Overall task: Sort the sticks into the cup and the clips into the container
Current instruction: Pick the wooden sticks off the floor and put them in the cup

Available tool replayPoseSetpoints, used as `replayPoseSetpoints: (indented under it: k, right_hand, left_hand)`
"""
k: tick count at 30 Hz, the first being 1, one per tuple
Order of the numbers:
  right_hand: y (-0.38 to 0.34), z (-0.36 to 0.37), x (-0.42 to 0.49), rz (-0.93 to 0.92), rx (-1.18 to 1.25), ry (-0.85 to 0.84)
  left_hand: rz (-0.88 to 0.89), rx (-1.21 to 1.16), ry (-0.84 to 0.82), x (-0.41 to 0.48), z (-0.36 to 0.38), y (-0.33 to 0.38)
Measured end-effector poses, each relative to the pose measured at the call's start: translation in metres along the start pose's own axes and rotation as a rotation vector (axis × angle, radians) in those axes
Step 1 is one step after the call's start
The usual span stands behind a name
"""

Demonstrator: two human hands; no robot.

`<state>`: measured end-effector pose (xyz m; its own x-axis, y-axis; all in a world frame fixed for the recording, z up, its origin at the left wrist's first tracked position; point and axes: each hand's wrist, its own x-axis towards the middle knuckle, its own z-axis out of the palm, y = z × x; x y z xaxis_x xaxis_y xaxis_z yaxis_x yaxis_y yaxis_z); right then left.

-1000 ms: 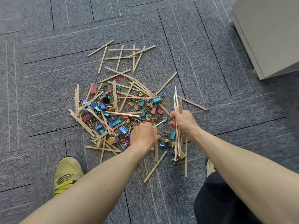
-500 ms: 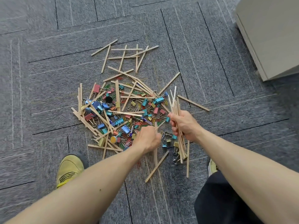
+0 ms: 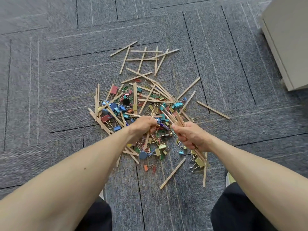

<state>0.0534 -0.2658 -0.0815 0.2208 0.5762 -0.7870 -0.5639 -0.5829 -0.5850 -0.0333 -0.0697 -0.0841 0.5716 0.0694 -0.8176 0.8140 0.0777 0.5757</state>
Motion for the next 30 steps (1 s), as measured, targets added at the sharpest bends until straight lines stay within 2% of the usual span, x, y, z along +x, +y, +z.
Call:
replayPoseSetpoints:
  k: [7,12,18,24,30]
  right_hand:
    - [0.005,-0.008,0.003,-0.004,0.004,0.091]
    - [0.014,-0.018,-0.001,-0.011,-0.035,0.199]
    - [0.023,-0.048,-0.010,-0.024,-0.007,0.307]
    - [0.009,-0.069,-0.008,-0.026,0.010,0.330]
    - [0.002,-0.083,-0.005,-0.044,0.049,0.386]
  left_hand:
    - [-0.034,-0.003,0.030,0.001,-0.005,0.003]
    - [0.077,-0.013,0.214,0.020,0.005,0.019]
    - [0.257,0.188,0.347,0.045,0.044,0.054]
    - [0.279,0.363,0.480,0.073,0.066,0.080]
    - [0.271,0.517,0.505,0.099,0.063,0.111]
